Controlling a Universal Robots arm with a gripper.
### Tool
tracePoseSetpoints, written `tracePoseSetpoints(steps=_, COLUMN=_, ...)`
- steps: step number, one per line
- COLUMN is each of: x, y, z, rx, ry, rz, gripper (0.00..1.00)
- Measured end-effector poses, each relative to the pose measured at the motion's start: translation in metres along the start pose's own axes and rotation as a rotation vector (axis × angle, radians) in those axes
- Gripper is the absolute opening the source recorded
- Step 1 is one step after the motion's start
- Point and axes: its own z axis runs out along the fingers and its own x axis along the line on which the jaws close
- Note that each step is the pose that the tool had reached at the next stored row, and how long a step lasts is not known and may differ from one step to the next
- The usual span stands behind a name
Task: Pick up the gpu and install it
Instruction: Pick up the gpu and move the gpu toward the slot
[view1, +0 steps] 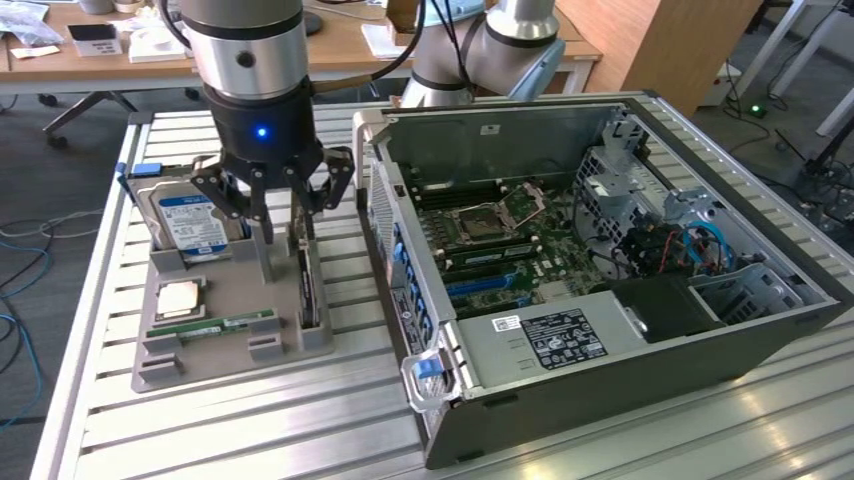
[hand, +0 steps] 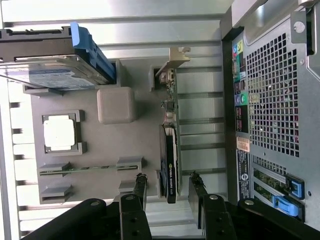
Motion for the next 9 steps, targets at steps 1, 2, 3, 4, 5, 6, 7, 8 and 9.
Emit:
tracePoseSetpoints(steps=1, x=0.0000, y=0.0000, z=0.0001, rx=-0.0001, ry=-0.0001, rz=0.000, gripper=0.47)
tracePoseSetpoints(steps=2, x=0.0000, y=0.0000, z=0.0004, rx=-0.0002, ry=-0.0002, rz=0.000, gripper=0.47)
tracePoseSetpoints(steps=3, x=0.0000, y=0.0000, z=0.0008, rx=-0.0004, ry=-0.0004, rz=0.000, gripper=0.47)
tracePoseSetpoints(steps=4, x=-0.0001, y=0.0000, z=0.0010, rx=-0.0004, ry=-0.0004, rz=0.000, gripper=0.47)
tracePoseSetpoints(steps=5, x=-0.0003, y=0.0001, z=0.0013, rx=-0.0004, ry=-0.0004, rz=0.000, gripper=0.47)
tracePoseSetpoints(steps=6, x=-0.0005, y=0.0001, z=0.0015, rx=-0.0003, ry=-0.0004, rz=0.000, gripper=0.47)
tracePoseSetpoints(steps=7, x=-0.0005, y=0.0000, z=0.0016, rx=-0.0001, ry=-0.0002, rz=0.000, gripper=0.47)
tracePoseSetpoints(steps=8, x=-0.0006, y=0.0000, z=0.0021, rx=-0.0002, ry=-0.0003, rz=0.000, gripper=0.47)
tracePoseSetpoints(steps=9, x=-0.0006, y=-0.0001, z=0.0030, rx=-0.0003, ry=-0.0003, rz=0.000, gripper=0.47)
